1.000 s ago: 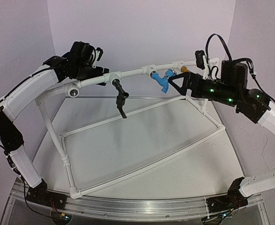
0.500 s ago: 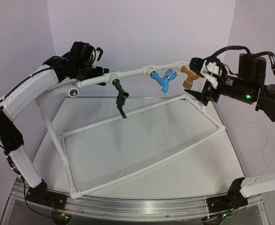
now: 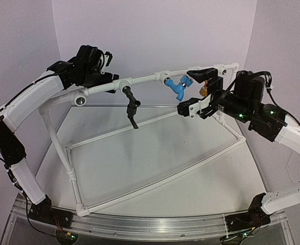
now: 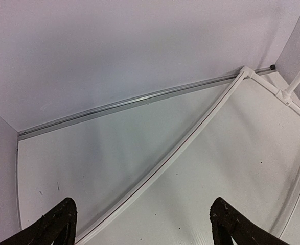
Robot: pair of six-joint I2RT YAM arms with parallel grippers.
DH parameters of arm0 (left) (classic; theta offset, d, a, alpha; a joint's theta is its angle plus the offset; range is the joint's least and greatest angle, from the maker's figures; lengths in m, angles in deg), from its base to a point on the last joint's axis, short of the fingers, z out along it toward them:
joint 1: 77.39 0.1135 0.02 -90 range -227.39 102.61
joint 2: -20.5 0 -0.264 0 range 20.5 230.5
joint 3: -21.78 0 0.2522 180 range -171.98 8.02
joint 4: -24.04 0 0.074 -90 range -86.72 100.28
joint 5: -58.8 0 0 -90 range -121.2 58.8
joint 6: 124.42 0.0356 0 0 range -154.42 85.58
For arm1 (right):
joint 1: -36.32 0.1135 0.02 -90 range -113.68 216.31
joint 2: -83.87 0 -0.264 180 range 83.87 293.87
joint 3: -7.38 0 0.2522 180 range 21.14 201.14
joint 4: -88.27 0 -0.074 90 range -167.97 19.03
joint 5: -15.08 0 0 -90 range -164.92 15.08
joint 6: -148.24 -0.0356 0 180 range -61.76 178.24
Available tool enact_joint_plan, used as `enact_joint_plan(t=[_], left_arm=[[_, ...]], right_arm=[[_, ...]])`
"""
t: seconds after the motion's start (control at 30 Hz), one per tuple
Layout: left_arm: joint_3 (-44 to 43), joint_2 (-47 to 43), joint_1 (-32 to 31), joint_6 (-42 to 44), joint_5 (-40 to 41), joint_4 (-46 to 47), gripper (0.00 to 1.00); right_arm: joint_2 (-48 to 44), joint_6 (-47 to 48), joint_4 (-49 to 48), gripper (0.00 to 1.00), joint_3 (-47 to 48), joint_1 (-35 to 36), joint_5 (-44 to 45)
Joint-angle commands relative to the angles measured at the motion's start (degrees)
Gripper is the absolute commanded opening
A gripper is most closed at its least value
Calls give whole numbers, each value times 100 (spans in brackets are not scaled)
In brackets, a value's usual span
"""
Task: Install the water faucets
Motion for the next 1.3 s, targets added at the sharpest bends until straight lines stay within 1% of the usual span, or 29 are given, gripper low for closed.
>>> enact_joint_plan(t=[0.0,0.17,0.23,0.37,0.43,0.53,0.63,0.77,0.83,0.93,1.07,1.27], left_arm=[[-201,-88,-68,-68,-86,193,90],[-189,-87,-68,-77,-99,207,90],[-166,-99,-68,-81,-91,228,89],[-133,-125,-67,-61,-82,238,89],[-131,-132,-68,-55,-74,238,89],[-153,-106,-68,-23,-86,259,89],[-173,-82,-68,-3,-90,260,89],[-175,-72,-68,23,-102,262,89],[-167,-72,-68,30,-108,271,90],[-175,-57,-68,35,-118,282,89],[-192,-39,-68,30,-136,284,89],[-172,-57,-68,6,-150,263,89]], right_arm=[[339,721,-944,98,-54,65,330],[692,738,-1493,98,-124,104,404],[781,600,-1677,93,-198,135,435],[903,-14,-1847,76,-209,162,581],[967,-293,-1877,72,-174,171,742],[1040,-794,-1876,67,-139,175,964],[1035,-1328,-1851,59,-158,187,1075],[1026,-2161,-1597,51,-135,207,1240],[1036,-2665,-1447,47,-80,209,1292],[1085,-3470,-1158,45,83,217,1326],[1218,-5087,-639,43,482,216,1262],[1349,-7401,12,34,923,211,811]])
